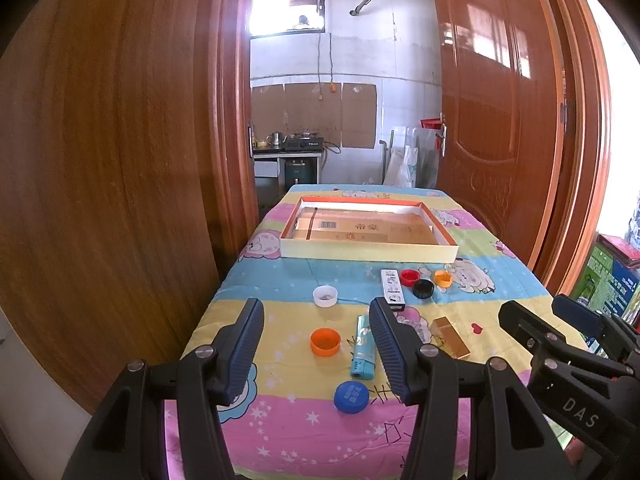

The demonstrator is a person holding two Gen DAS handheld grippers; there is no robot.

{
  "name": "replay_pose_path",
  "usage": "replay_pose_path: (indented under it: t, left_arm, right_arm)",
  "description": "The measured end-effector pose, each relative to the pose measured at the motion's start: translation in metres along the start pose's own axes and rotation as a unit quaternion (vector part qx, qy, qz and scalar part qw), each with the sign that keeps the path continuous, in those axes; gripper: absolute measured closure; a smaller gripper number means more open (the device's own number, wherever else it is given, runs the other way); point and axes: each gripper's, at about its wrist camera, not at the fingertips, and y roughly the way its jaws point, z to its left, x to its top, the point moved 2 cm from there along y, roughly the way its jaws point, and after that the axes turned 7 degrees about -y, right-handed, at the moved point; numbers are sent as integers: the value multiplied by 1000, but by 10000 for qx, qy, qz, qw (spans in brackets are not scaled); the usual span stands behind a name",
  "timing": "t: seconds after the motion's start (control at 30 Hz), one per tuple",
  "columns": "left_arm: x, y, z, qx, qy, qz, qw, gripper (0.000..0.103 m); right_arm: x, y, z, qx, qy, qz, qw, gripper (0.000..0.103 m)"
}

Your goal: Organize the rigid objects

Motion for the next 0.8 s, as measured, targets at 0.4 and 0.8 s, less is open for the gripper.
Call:
replay_pose_path:
  t: [0.4,0.8]
  left_arm:
    - [-20,29,31,-286,-44,475,9984,48]
    - [-56,47,20,-816,195,1122,9901,48]
  right_arm:
    - [-37,27,-4,129,-303,411,9986,26]
    - [-51,58,-18,172,-181,751,9969,26]
